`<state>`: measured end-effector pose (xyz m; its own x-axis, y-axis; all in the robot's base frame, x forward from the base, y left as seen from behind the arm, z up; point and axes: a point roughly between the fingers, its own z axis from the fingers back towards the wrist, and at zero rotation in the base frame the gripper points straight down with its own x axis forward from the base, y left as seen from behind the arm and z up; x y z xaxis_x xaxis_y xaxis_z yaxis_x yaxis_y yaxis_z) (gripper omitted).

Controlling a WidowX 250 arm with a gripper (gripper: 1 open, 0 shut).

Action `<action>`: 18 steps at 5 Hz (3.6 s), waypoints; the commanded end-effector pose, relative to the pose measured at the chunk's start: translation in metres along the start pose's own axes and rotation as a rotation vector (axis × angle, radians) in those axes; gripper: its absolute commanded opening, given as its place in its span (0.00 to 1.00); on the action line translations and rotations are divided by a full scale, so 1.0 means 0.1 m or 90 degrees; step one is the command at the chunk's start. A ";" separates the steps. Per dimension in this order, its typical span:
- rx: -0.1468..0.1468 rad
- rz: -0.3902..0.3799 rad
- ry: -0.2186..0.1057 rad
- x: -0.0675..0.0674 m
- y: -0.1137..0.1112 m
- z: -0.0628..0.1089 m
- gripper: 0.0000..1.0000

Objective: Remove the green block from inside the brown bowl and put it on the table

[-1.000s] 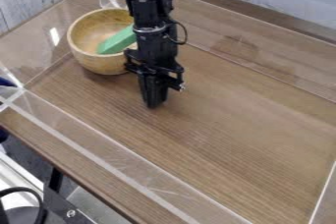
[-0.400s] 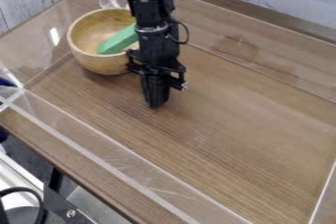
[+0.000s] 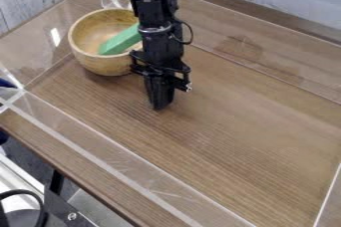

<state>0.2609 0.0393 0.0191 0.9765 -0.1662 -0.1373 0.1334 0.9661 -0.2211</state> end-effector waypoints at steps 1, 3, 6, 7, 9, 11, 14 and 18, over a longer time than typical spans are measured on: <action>-0.001 -0.008 -0.002 0.01 -0.02 0.01 0.00; -0.005 -0.005 -0.002 0.01 -0.03 0.04 1.00; -0.007 -0.001 -0.008 0.00 -0.05 0.09 0.00; -0.008 0.000 -0.009 0.00 -0.06 0.11 0.00; -0.009 0.004 -0.016 0.00 -0.07 0.17 0.00; -0.010 0.007 -0.029 0.00 -0.08 0.30 0.00; -0.006 0.012 -0.025 0.03 -0.04 0.26 0.00; -0.002 0.017 -0.017 0.05 -0.01 0.20 0.00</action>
<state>0.2570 0.0377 0.0251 0.9754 -0.1377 -0.1722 0.0933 0.9655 -0.2432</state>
